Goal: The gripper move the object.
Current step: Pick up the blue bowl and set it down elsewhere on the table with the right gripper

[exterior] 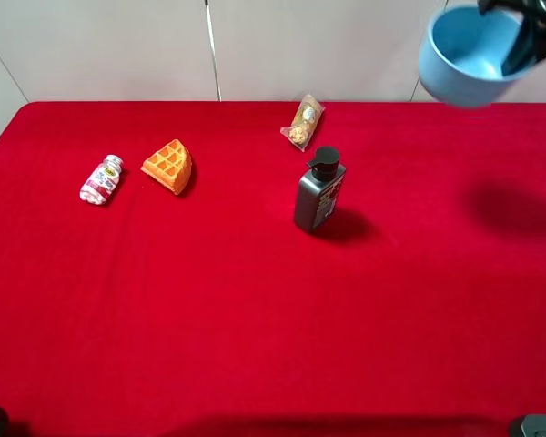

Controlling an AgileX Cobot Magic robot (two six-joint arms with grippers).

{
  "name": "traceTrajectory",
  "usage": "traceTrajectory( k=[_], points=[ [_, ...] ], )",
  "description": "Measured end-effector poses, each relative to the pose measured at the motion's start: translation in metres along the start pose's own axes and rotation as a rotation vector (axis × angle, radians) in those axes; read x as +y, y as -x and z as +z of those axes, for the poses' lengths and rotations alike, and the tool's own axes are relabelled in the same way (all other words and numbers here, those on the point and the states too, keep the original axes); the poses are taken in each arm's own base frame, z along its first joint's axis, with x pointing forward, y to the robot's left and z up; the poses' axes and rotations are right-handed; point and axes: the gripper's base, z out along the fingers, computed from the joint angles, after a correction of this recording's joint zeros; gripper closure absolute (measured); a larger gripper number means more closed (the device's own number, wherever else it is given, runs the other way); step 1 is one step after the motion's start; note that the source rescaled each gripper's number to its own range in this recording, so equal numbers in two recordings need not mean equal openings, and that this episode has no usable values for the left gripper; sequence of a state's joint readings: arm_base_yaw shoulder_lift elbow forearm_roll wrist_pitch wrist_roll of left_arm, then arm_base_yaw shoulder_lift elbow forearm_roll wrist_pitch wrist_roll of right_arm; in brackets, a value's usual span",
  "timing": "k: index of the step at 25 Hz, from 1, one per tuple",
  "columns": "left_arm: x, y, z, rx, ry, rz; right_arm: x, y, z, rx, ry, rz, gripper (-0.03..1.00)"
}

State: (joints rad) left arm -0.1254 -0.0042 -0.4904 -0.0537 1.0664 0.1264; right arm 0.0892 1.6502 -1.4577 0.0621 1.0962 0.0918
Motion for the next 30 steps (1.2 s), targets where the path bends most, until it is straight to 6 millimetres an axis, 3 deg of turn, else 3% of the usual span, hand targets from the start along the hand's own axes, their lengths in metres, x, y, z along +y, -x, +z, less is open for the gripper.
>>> traceTrajectory(
  k=[5, 18, 30],
  points=[
    [0.000, 0.000, 0.000, 0.000, 0.000, 0.000, 0.039, -0.001, -0.016, 0.000, 0.042, -0.104, 0.97],
    [0.000, 0.000, 0.000, 0.000, 0.000, 0.000, 0.115, -0.029, -0.019, 0.044, 0.120, -0.261, 0.97],
    [0.000, 0.000, 0.000, 0.000, 0.000, 0.000, 0.205, -0.058, 0.005, 0.115, 0.198, -0.440, 0.97]
  ],
)
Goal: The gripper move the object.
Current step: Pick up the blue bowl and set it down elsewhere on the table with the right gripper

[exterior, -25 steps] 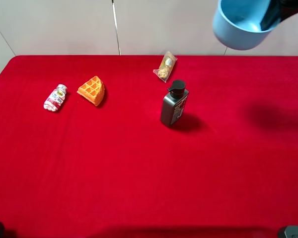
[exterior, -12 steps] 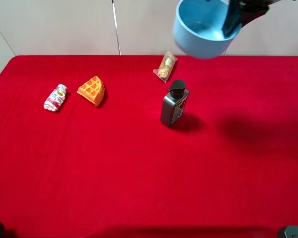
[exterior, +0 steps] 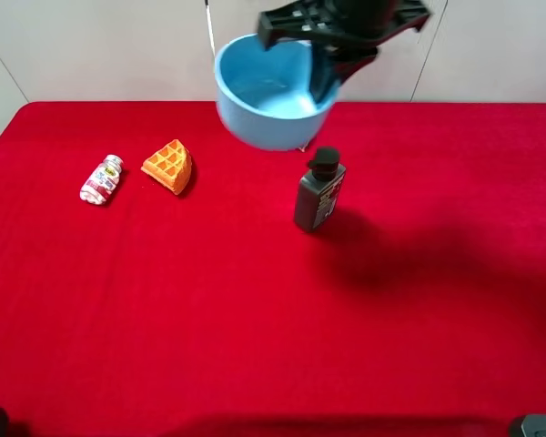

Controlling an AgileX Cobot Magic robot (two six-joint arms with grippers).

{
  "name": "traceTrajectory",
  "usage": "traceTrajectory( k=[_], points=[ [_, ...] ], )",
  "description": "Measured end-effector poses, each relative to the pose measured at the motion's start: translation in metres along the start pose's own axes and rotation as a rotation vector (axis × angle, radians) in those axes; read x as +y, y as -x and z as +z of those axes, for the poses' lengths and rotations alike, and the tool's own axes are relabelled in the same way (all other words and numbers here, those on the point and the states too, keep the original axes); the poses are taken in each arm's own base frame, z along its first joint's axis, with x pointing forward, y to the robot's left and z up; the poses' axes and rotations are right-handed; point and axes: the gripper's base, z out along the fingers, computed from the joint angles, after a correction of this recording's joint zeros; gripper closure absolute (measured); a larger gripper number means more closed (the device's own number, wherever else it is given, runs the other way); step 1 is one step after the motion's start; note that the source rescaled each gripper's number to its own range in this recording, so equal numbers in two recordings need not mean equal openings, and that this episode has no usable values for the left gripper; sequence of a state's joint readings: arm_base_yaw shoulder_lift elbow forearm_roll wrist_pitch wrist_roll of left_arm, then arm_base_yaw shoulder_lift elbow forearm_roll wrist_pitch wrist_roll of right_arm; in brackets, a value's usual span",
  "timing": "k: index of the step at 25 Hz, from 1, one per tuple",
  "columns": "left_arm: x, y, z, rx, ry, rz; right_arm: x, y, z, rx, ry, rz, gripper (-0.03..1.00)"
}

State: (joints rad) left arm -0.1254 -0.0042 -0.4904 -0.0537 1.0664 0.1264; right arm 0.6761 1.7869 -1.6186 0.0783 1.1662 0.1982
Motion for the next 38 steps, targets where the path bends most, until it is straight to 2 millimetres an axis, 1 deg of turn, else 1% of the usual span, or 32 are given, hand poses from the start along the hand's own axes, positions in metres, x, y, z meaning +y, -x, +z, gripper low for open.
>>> traceTrajectory(
  k=[5, 8, 13, 24, 28, 32, 38],
  points=[
    [0.000, 0.000, 0.000, 0.000, 0.000, 0.000, 0.025, 0.012, 0.014, 0.000, 0.020, -0.046, 0.97],
    [0.000, 0.000, 0.000, 0.000, 0.000, 0.000, 0.032, 0.019, 0.025, 0.007, 0.026, -0.052, 0.97],
    [0.000, 0.000, 0.000, 0.000, 0.000, 0.000, 0.033, 0.027, 0.049, 0.014, 0.026, -0.050, 0.97],
    [0.000, 0.000, 0.000, 0.000, 0.000, 0.000, 0.031, 0.032, 0.108, 0.062, 0.011, -0.075, 0.97],
    [0.000, 0.000, 0.000, 0.000, 0.000, 0.000, 0.030, 0.032, 0.123, 0.072, 0.008, -0.100, 0.97],
    [0.000, 0.000, 0.000, 0.000, 0.000, 0.000, 0.029, 0.032, 0.133, 0.076, 0.003, -0.123, 0.97],
    [0.000, 0.000, 0.000, 0.000, 0.000, 0.000, 0.027, 0.028, 0.157, 0.123, -0.007, -0.181, 0.97]
  ],
)
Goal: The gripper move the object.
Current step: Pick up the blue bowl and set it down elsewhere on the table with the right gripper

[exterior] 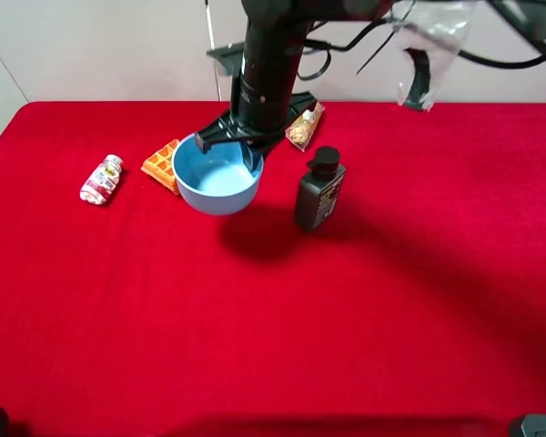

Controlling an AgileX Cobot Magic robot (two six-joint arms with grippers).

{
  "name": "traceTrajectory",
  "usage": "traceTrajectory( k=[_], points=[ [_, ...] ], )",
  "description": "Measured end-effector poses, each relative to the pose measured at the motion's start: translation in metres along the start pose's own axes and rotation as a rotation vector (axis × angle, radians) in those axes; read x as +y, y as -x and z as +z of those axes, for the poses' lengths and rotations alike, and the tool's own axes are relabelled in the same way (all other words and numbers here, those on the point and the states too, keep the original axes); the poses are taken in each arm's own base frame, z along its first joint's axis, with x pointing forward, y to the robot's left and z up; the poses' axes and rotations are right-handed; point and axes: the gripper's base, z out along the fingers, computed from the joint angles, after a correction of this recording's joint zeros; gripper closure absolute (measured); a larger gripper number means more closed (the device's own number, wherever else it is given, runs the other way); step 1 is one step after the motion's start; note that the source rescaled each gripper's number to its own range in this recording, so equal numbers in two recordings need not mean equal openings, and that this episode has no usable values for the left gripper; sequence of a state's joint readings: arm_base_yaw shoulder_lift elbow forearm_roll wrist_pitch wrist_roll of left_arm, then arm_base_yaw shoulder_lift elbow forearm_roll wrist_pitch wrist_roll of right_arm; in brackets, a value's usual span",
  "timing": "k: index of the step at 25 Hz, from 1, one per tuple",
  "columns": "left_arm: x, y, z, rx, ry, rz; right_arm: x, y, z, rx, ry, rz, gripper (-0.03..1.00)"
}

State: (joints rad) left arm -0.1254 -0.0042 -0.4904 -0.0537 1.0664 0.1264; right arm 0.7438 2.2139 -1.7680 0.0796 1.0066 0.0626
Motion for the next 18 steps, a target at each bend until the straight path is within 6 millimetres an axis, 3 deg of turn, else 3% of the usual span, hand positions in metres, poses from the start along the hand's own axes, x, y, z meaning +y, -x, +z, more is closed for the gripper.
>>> traceTrajectory(
  k=[18],
  points=[
    [0.000, 0.000, 0.000, 0.000, 0.000, 0.000, -0.006, -0.001, 0.030, 0.019, -0.039, -0.130, 0.97]
  ],
)
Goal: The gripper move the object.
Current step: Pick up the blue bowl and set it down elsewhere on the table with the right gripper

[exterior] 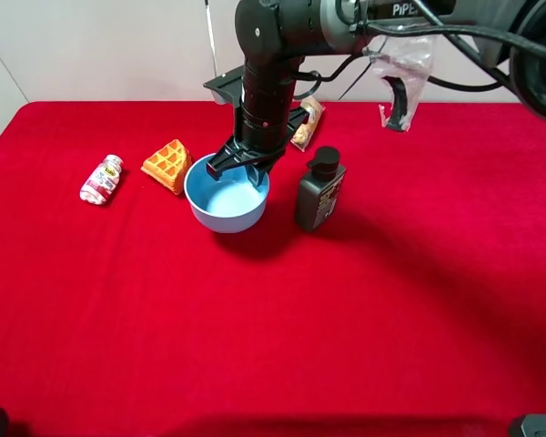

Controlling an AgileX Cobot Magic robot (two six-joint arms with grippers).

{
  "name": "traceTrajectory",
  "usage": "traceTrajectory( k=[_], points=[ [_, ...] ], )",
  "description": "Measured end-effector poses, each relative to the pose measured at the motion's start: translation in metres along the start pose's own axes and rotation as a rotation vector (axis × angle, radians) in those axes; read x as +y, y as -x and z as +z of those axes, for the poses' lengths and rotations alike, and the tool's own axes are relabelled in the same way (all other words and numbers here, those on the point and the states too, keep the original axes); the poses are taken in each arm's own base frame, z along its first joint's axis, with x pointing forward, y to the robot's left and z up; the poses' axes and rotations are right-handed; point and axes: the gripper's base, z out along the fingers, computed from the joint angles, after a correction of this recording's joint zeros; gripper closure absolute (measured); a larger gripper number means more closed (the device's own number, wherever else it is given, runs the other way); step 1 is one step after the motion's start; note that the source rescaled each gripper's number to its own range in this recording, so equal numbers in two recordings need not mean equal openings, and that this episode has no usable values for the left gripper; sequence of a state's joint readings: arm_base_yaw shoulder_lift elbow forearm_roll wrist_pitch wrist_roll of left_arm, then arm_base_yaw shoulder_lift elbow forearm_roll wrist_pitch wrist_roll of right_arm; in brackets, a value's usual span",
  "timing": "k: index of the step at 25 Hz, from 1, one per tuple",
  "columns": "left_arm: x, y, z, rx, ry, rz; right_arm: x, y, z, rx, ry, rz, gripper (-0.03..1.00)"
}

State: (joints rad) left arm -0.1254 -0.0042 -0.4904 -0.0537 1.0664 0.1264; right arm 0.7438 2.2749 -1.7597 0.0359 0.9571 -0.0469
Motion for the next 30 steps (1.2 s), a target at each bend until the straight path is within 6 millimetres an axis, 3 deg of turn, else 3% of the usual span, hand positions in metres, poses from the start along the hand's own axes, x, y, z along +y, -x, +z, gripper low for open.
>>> traceTrajectory(
  k=[16, 20, 21, 22, 24, 27, 30],
  points=[
    [0.000, 0.000, 0.000, 0.000, 0.000, 0.000, -0.003, -0.004, 0.017, 0.047, -0.027, -0.046, 0.93],
    [0.000, 0.000, 0.000, 0.000, 0.000, 0.000, -0.003, -0.005, 0.017, 0.056, -0.027, -0.047, 0.75],
    [0.000, 0.000, 0.000, 0.000, 0.000, 0.000, -0.003, -0.005, 0.017, 0.059, -0.026, -0.047, 0.67],
    [0.000, 0.000, 0.000, 0.000, 0.000, 0.000, -0.003, -0.005, 0.017, 0.059, -0.026, -0.047, 0.52],
    [0.000, 0.000, 0.000, 0.000, 0.000, 0.000, -0.003, -0.005, 0.017, 0.060, -0.026, -0.049, 0.38],
    [0.000, 0.000, 0.000, 0.000, 0.000, 0.000, -0.003, -0.005, 0.017, 0.060, -0.026, -0.056, 0.26],
    [0.000, 0.000, 0.000, 0.000, 0.000, 0.000, -0.003, -0.006, 0.017, 0.070, -0.026, -0.056, 0.22]
  ],
)
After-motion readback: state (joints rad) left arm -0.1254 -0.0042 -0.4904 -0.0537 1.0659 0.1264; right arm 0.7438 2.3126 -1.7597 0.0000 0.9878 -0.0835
